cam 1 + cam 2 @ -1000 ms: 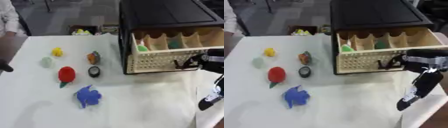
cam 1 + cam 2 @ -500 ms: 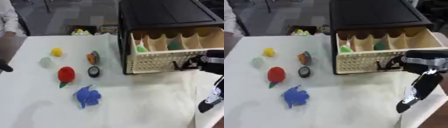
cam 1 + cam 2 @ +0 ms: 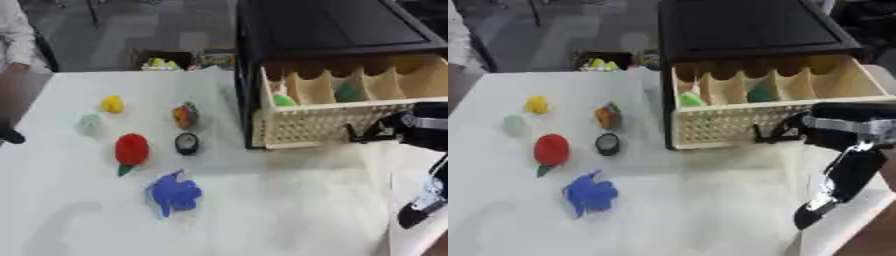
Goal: Pick up objects from table and place into drawer.
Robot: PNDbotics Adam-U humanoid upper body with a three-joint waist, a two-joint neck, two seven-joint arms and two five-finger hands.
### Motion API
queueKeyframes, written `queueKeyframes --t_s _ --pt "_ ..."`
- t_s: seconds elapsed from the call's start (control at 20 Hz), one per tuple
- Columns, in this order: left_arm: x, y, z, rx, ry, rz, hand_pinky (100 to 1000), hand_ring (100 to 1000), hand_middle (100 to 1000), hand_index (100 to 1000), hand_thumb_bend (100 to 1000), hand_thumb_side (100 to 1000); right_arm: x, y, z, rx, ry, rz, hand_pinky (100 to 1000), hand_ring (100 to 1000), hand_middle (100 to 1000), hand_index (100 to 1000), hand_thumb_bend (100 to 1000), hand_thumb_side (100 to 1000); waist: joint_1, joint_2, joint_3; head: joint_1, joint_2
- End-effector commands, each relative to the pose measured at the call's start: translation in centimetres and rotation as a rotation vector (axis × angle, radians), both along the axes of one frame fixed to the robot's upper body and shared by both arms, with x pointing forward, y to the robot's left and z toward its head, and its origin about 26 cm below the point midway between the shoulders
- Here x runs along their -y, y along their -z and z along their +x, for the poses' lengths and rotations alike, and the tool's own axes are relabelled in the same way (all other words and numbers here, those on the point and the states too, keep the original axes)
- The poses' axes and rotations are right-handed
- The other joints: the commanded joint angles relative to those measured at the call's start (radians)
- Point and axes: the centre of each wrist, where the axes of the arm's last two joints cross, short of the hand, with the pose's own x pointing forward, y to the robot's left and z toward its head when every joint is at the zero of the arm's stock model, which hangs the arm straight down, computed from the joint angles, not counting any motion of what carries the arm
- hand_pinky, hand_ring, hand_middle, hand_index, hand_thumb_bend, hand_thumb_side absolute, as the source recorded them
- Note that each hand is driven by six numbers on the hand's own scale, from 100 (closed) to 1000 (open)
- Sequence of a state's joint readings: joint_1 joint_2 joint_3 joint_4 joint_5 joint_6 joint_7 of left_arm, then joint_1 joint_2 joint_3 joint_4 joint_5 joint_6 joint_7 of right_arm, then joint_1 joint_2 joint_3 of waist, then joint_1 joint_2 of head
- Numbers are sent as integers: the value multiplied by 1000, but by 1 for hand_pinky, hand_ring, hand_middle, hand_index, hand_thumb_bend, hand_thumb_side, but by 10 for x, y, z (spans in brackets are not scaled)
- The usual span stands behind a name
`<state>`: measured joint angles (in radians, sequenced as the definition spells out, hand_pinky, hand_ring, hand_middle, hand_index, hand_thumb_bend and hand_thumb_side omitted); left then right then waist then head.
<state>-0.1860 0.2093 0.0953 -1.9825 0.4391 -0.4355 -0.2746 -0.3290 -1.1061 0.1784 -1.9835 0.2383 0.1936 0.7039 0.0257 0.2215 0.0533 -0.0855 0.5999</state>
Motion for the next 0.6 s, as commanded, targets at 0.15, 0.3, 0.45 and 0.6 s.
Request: queueKeyframes --t_s 0.15,0.3,0.45,0.6 --pt "-3 -8 -2 27 -9 16 530 622 648 835 100 888 1 -4 -4 -7 -12 -19 100 100 100 825 963 417 -1 -15 -3 1 -9" --pt "-3 -8 -2 26 -9 15 531 622 648 835 100 888 1 -2 -4 -8 -20 -19 100 100 100 825 964 419 -2 -16 -4 1 -10" --pt "-3 -8 -2 26 -10 15 531 622 649 835 100 888 2 -1 -4 -4 -28 -20 100 100 100 825 967 421 -2 -16 -5 2 -11" --pt "-3 -8 -2 26 -10 16 531 621 648 835 100 888 2 0 -5 -1 -32 -21 100 100 100 825 968 421 -3 -15 -6 4 -12"
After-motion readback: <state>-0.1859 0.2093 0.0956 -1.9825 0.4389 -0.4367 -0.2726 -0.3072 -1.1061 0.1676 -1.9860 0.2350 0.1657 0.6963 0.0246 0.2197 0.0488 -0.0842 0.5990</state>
